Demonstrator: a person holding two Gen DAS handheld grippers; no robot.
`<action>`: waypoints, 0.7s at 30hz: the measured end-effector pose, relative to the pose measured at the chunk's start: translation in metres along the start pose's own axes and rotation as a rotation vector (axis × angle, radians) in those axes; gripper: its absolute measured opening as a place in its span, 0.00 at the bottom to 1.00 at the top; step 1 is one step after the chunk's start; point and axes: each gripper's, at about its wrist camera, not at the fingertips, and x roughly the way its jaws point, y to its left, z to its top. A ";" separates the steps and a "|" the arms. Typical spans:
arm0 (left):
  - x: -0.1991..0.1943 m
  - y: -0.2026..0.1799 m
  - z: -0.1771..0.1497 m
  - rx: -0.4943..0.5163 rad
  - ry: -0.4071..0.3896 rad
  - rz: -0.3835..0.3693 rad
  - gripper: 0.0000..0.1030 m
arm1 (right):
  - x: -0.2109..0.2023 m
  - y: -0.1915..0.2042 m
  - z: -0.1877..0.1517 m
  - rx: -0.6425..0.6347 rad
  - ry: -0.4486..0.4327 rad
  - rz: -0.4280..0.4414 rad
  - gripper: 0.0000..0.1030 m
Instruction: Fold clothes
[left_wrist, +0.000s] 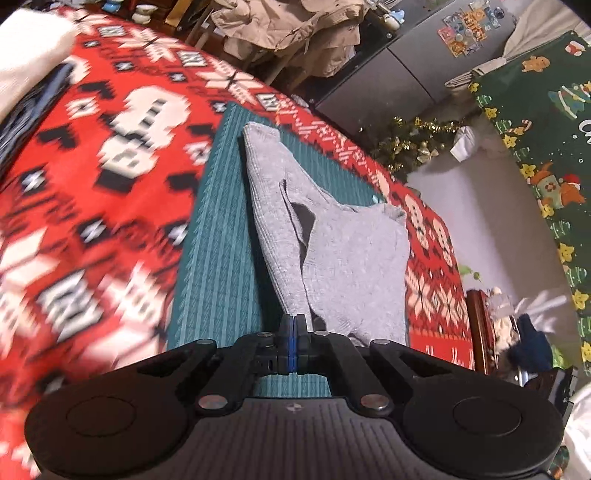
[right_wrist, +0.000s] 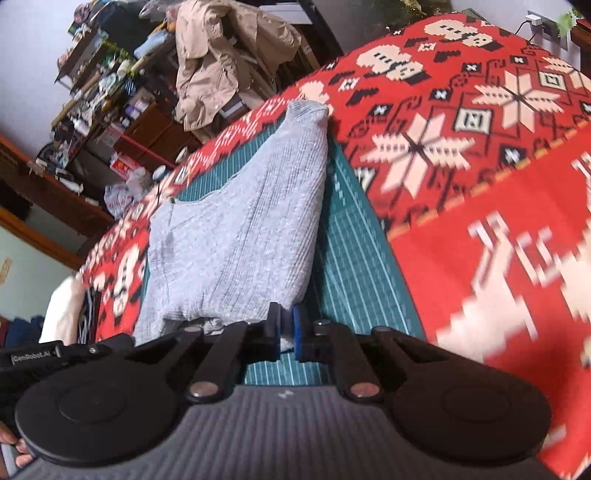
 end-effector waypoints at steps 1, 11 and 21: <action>-0.005 0.003 -0.006 -0.001 0.009 0.002 0.00 | -0.006 0.001 -0.007 -0.013 0.007 -0.003 0.06; -0.039 0.020 -0.078 0.052 0.144 0.005 0.00 | -0.071 0.009 -0.091 -0.136 0.089 -0.034 0.06; -0.050 0.035 -0.100 0.087 0.170 0.074 0.03 | -0.100 -0.006 -0.138 -0.152 0.125 -0.045 0.13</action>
